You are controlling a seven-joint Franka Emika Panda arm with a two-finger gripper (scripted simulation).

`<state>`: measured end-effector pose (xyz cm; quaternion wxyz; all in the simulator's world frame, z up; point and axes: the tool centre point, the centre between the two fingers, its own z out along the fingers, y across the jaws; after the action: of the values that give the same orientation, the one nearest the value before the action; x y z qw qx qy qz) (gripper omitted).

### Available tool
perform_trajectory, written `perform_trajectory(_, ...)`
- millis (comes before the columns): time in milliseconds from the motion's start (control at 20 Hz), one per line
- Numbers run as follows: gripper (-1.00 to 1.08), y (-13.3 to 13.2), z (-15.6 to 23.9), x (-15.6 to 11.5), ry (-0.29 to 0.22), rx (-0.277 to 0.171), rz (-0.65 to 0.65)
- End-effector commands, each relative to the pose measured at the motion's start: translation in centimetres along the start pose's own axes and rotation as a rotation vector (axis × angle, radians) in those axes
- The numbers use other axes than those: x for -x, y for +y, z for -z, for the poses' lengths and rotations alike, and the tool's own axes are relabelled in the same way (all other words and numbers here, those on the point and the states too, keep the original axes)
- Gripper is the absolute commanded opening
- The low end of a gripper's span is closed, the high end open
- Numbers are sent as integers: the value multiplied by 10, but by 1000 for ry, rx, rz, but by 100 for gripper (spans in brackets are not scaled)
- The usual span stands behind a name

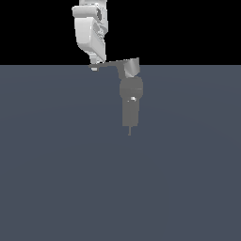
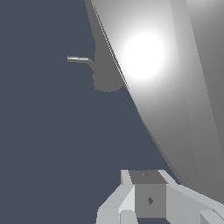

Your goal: Turn on the faucet by rotating a designated handle.

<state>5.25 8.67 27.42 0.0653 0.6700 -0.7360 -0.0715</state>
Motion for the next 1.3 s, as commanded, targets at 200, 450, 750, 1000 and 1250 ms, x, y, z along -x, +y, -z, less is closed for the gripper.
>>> perform_trajectory(200, -100, 18, 1, 1, 0, 4, 1)
perform_trajectory(450, -100, 30, 1, 1, 0, 4, 1)
perform_trajectory(750, -100, 36, -3, -4, 6, 7, -6)
perform_trajectory(1000, -100, 47, -3, -13, 5, 6, -5)
perform_trajectory(1250, -100, 58, -2, -22, 4, 6, -4)
